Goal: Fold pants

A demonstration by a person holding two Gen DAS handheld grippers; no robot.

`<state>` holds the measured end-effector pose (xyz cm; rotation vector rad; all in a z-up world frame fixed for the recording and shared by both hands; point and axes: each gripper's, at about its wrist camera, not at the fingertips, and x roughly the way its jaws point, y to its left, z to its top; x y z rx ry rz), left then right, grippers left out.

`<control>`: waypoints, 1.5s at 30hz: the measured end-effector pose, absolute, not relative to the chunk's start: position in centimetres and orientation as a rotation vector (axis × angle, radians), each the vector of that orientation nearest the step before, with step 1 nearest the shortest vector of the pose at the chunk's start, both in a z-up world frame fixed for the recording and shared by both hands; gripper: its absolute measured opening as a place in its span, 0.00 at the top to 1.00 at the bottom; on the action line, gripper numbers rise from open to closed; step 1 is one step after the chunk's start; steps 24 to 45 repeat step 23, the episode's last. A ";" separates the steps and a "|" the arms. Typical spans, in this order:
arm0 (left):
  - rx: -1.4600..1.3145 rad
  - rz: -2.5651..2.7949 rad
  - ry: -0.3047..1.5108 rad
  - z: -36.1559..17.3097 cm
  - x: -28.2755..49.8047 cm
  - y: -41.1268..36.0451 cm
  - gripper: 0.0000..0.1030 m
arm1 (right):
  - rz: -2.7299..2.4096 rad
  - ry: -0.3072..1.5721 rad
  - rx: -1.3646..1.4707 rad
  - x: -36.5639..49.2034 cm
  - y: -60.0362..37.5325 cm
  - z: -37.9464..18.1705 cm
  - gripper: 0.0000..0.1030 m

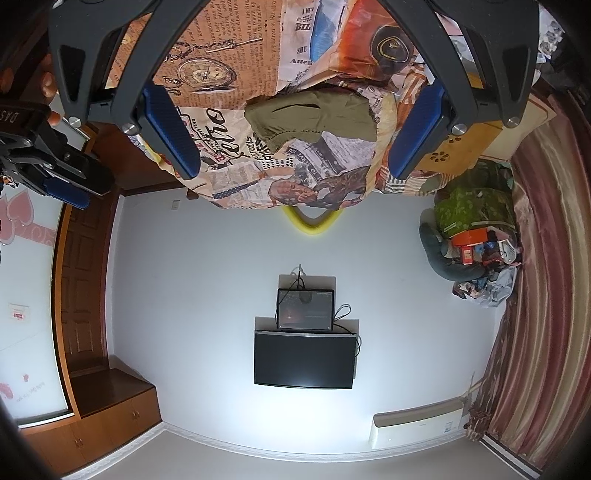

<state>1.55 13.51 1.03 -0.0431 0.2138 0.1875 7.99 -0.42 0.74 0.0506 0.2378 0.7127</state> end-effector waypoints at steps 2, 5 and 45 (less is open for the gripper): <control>-0.040 0.181 0.214 1.1 1.6 13.5 0.00 | 0.712 0.238 0.053 8.0 -0.5 0.8 0.00; -0.041 0.176 0.216 1.1 1.7 13.5 0.00 | 0.711 0.239 0.053 8.0 -0.5 0.8 0.00; -0.053 0.166 0.240 0.5 2.0 14.0 0.00 | 0.700 0.246 0.048 8.1 -0.6 1.0 0.00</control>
